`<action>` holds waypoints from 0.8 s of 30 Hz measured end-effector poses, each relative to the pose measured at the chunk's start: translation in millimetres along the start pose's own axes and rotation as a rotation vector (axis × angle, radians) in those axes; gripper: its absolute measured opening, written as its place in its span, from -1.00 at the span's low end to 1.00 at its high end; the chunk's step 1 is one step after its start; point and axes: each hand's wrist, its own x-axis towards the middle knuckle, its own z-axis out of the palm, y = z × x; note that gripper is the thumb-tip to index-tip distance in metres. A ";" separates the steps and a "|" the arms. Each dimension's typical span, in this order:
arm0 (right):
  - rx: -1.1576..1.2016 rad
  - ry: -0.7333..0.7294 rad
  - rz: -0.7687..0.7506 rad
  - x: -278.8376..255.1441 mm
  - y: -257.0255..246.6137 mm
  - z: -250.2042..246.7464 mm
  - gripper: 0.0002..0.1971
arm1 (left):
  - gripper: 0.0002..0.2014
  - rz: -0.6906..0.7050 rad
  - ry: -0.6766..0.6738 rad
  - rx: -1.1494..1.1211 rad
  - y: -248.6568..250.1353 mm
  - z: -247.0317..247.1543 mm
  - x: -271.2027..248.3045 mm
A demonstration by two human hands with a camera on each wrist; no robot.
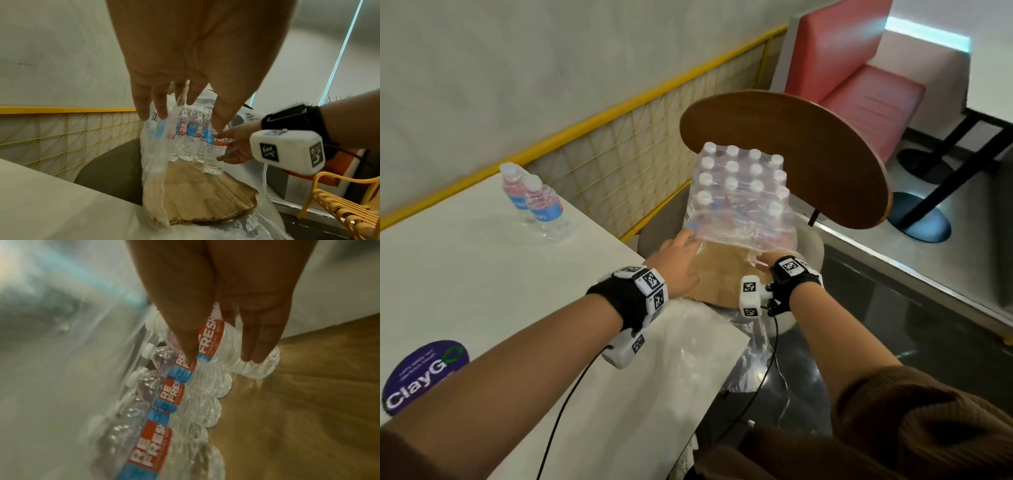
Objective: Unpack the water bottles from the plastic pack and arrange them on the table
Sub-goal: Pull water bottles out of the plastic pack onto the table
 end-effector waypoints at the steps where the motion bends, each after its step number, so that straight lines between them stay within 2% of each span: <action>1: -0.141 0.035 -0.026 -11.3 -0.2 1.5 -0.46 | -0.31 0.004 -0.012 -0.010 -2.6 0.5 -1.1; 3: -0.220 0.098 -0.001 -26.4 2.7 8.1 -0.41 | -0.28 0.005 -0.024 -0.033 -8.1 1.7 -1.4; 7: -0.086 0.211 0.016 -41.8 -14.0 17.2 -0.53 | -0.23 -0.017 -0.016 -0.081 -13.2 2.0 1.1; 9: -0.094 0.192 -0.073 -46.1 -19.6 24.5 -0.55 | -0.22 -0.035 -0.013 -0.096 -12.8 0.9 3.2; 11: -0.051 0.196 -0.231 -54.4 -18.0 38.2 -0.74 | -0.22 -0.046 -0.004 -0.118 -11.1 -1.3 6.3; 12: 0.009 0.174 -0.306 -58.2 -14.7 46.4 -0.83 | -0.21 -0.054 -0.001 -0.156 -9.4 -2.3 8.1; 13: 0.112 0.121 -0.344 -64.2 -10.3 55.3 -0.80 | -0.19 -0.069 0.003 -0.209 -7.0 -3.0 9.4; 15: 0.226 -0.082 -0.365 -87.3 -4.1 76.2 -0.49 | -0.18 -0.126 -0.003 -0.316 -3.4 -1.3 12.3; 16: 0.189 -0.175 -0.376 -98.1 -1.9 85.1 -0.42 | -0.22 -0.155 -0.013 -0.330 -2.4 0.5 13.5; 18: 0.144 -0.274 -0.404 -110.2 -8.5 91.7 -0.37 | -0.46 -0.199 -0.023 -0.312 -4.4 1.7 13.7; 20: 0.134 -0.299 -0.373 -101.9 -19.1 87.9 -0.42 | -0.67 -0.255 -0.027 -0.321 -7.6 -2.2 11.0; 21: 0.118 -0.298 -0.338 -98.7 -28.3 81.3 -0.50 | -0.68 -0.274 -0.044 -0.340 -9.7 -4.1 9.3; 23: 0.090 -0.183 -0.228 -93.4 -43.5 61.2 -0.67 | -0.60 -0.301 -0.127 -0.387 -11.0 -6.6 4.1; 24: 0.105 -0.143 -0.111 -93.2 -60.9 49.9 -0.71 | -0.54 -0.297 -0.171 -0.370 -9.5 -6.9 0.8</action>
